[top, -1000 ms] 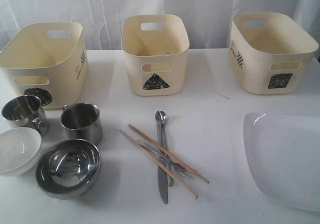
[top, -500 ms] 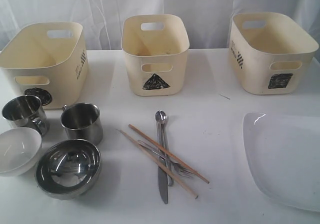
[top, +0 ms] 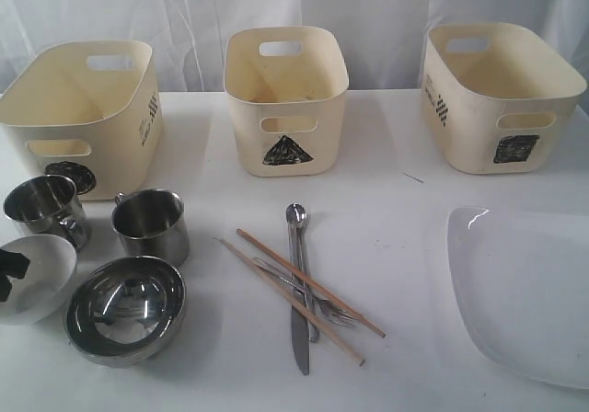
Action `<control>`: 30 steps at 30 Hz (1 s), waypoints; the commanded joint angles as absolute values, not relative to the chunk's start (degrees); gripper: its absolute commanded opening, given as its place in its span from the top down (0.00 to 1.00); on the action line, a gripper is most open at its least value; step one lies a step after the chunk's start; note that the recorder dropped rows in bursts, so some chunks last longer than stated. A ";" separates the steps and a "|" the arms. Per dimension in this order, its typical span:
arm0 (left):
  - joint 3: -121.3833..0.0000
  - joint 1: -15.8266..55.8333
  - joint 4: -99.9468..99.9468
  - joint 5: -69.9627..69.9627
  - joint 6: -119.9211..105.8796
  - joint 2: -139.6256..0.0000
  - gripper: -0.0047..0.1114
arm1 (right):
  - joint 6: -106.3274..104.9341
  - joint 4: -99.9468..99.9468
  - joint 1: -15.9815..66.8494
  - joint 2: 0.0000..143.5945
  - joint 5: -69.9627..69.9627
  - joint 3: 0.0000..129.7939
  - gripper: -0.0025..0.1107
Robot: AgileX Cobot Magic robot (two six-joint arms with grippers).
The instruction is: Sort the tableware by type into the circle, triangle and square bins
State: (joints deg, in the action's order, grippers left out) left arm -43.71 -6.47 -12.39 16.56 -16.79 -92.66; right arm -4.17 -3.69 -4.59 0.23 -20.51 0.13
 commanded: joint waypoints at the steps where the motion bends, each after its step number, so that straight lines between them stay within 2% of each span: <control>1: -43.80 -6.21 -12.79 18.78 -16.34 -92.59 0.88 | -4.23 -4.05 -4.55 0.00 -20.14 0.00 0.98; 3: -44.48 -6.21 -11.05 21.74 -16.47 -92.36 0.96 | -4.23 -4.05 -4.55 0.00 -20.14 0.00 0.98; 7: -48.76 -6.21 -5.16 35.13 -16.47 -89.01 0.96 | -4.23 -4.05 -4.55 0.00 -20.14 0.00 0.98; 12: -60.49 -6.21 4.98 51.02 -16.47 -80.45 0.96 | -4.23 -4.05 -4.55 0.00 -20.14 0.00 0.98; 15: -68.13 -6.21 6.22 50.84 -16.47 -75.71 0.96 | -4.23 -4.05 -4.55 0.00 -20.14 0.00 0.98; 19: -73.49 -6.21 2.91 30.25 -15.11 -71.79 0.96 | -4.23 -4.05 -4.55 0.00 -20.14 0.00 0.98; 24: -71.74 -5.09 -9.52 -10.59 -6.50 -73.53 0.96 | -4.23 -4.05 -4.55 0.00 -20.14 0.00 0.98; 30: -71.74 -3.70 -8.27 -32.22 4.05 -84.03 0.96 | -4.23 -4.05 -4.55 0.00 -20.14 0.00 0.98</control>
State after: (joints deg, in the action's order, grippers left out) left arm -72.23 -4.31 -8.13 -22.78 -2.05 -78.89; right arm -4.17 -3.69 -4.59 0.23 -20.51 0.13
